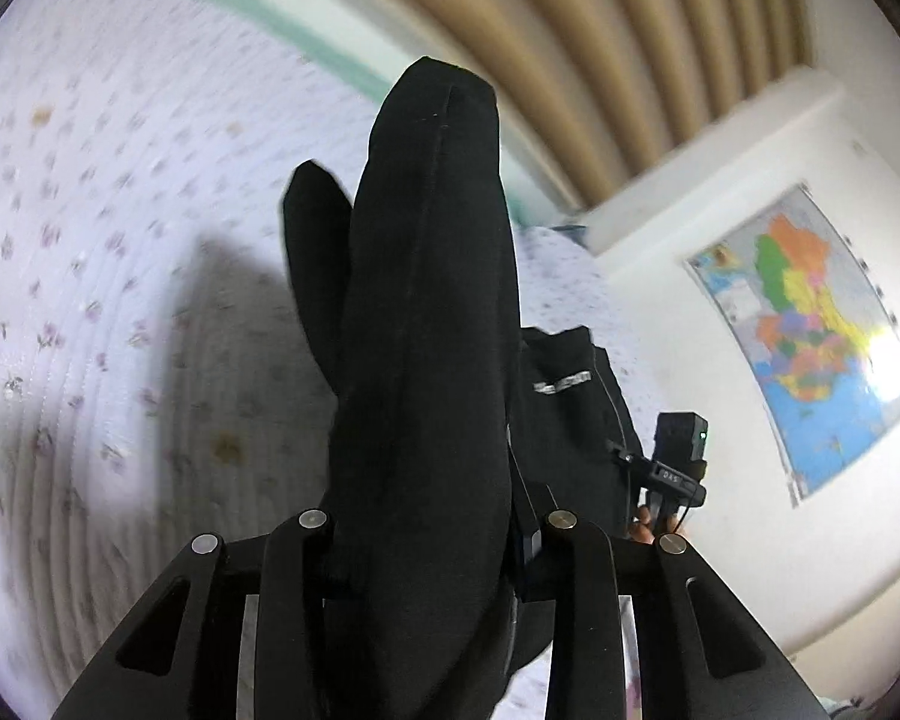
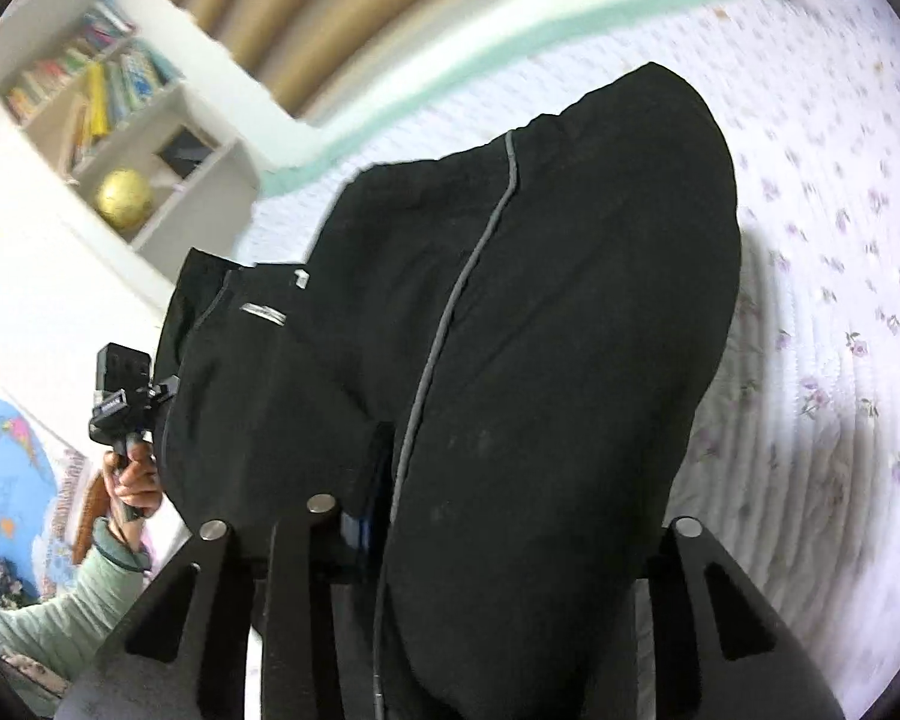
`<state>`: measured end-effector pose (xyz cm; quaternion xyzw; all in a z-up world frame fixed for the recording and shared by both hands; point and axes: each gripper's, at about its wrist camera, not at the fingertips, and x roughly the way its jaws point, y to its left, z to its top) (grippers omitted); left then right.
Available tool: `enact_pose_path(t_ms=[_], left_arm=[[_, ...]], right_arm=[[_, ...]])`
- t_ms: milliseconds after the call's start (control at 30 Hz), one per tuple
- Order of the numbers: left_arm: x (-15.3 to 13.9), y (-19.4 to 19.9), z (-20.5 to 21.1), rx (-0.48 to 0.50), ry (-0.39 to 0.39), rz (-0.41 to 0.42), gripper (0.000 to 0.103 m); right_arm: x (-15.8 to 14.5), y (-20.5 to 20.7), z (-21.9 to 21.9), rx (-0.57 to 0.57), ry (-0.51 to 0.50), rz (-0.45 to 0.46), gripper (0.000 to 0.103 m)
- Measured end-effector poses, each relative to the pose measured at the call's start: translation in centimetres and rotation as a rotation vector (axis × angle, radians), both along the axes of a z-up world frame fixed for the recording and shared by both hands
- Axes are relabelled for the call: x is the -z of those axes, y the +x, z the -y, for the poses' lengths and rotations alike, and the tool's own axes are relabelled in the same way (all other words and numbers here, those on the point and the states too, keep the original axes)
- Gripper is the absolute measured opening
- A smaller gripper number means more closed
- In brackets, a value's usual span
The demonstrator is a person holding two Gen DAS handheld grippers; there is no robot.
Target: Fold large clothes
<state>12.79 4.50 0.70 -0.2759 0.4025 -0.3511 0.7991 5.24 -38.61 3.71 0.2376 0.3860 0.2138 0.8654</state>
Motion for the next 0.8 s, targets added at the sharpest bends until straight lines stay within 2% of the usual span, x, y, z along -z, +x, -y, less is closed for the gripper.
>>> enact_pose_path(t_ms=[67,233,267,300,433,600,733,800], left_arm=[[-2.3,-2.2,0.5,0.002,0.008,0.028,0.034],[-6.5,-8.0,0.0,0.037,0.009,0.098,0.034],[-6.9,-9.0,-0.4,0.040,0.005,0.105,0.034],[-7.3,-9.9,-0.7,0.105,-0.001,0.137,0.034],[-7.0,-12.9,-2.3,0.120,-0.018,0.125,0.034],[-2.7,-14.7,-4.1,0.113,-0.037,0.024,0.035],[3.0,-15.0,-6.1,0.070,-0.051,-0.079,0.036],[6.1,-14.6,-8.5,0.021,-0.102,-0.142,0.038]], right_arm=[[0.4,0.2,-1.2,-0.012,0.008,0.029,0.039],[1.4,0.1,-3.6,-0.016,-0.049,0.029,0.039],[1.2,-0.2,-3.6,-0.012,-0.054,0.033,0.039],[1.2,-0.2,-3.6,-0.006,-0.058,0.033,0.039],[1.2,-1.3,-4.2,0.011,-0.104,0.020,0.039],[2.9,-1.6,-5.5,0.022,-0.137,-0.055,0.039],[7.8,-1.1,-5.3,0.046,-0.125,-0.175,0.039],[9.7,-1.0,-4.6,0.085,-0.142,-0.206,0.040]])
